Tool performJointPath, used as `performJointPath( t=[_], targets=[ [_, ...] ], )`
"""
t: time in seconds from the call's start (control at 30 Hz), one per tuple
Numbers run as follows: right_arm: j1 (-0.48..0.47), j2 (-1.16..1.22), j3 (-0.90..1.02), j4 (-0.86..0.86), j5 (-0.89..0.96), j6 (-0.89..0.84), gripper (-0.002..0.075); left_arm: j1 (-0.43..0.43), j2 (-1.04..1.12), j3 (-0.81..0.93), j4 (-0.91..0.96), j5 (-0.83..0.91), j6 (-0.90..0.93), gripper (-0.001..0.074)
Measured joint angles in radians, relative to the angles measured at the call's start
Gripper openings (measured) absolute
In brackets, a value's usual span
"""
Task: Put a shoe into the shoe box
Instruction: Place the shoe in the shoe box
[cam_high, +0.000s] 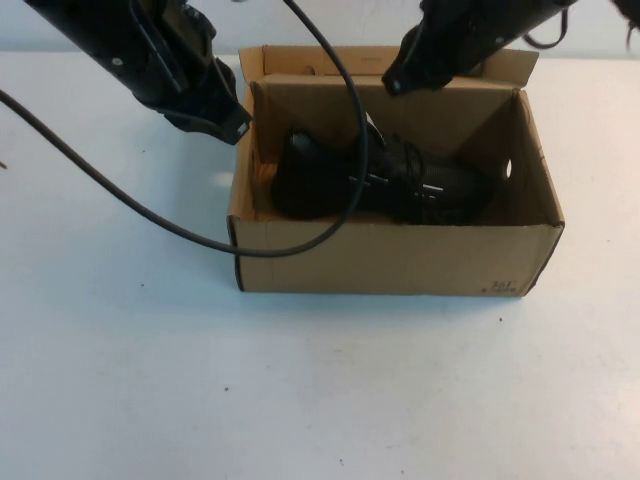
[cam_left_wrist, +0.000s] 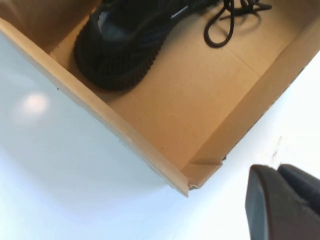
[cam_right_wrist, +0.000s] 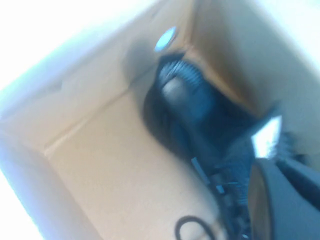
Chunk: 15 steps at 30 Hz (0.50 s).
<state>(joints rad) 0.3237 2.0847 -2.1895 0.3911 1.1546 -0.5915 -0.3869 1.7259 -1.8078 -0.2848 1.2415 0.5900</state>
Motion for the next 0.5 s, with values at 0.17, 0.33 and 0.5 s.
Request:
performJointPath(
  t=[0.17,0.33,0.5],
  targets=[
    [-0.039,-0.116,0.000,0.000,-0.007,0.102,-0.0015,0.000,-0.069,0.000,0.005,0.004,-0.024,-0.0001],
    [-0.067,-0.240,0.000,-0.023,0.014,0.175,-0.0016,0.000,-0.167,0.000,0.006,0.006,-0.061,-0.0001],
    [-0.067,-0.357,0.000,-0.071,0.060,0.210,-0.0016,0.000,-0.282,0.000,0.006,0.014,-0.078,-0.0001]
  ],
)
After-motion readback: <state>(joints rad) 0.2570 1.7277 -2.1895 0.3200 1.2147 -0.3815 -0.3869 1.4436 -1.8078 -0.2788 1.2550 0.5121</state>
